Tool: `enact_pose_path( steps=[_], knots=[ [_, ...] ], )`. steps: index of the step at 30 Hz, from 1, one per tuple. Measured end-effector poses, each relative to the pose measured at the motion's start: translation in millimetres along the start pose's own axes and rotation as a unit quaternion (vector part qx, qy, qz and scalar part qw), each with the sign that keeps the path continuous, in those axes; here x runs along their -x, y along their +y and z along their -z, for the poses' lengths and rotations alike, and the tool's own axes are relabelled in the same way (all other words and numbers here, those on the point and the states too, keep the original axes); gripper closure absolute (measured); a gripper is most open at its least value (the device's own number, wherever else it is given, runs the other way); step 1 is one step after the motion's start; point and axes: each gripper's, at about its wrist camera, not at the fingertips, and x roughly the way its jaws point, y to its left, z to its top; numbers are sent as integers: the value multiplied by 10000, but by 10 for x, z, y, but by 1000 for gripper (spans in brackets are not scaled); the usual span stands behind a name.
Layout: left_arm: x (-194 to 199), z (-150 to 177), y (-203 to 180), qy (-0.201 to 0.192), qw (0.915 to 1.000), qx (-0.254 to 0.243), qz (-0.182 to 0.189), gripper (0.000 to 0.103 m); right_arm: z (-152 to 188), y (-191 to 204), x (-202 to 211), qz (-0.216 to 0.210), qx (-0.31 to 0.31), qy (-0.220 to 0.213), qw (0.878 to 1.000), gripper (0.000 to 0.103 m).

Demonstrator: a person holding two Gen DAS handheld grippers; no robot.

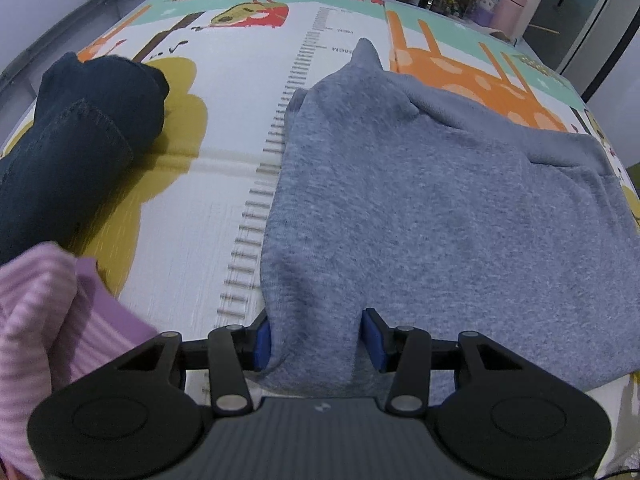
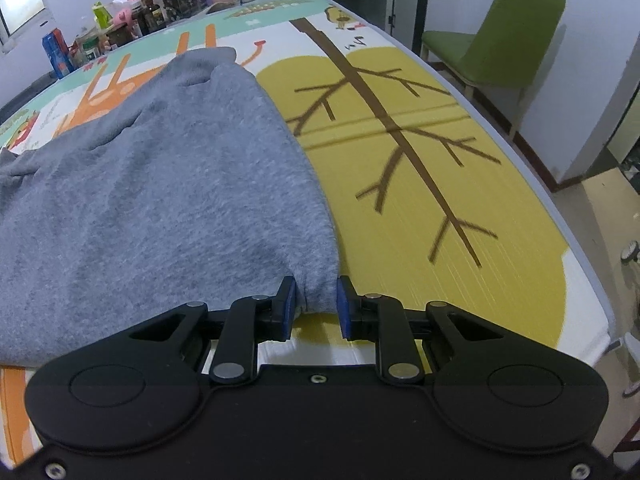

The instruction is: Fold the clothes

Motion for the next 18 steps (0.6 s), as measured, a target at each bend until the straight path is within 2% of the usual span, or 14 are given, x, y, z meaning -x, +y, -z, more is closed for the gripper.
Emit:
enact_pose_path(
  steps=[7, 13, 18],
  knots=[
    [99, 208, -14, 24, 9999, 102, -93, 54, 182, -148, 128, -71, -11, 46, 10000, 83],
    [177, 367, -79, -21, 9989, 297, -351, 53, 234, -273, 182, -271, 121, 122, 9995, 83],
    [272, 483, -125, -211, 9965, 584, -564, 48, 296, -335, 220, -400, 284, 102, 9987, 81]
  ],
)
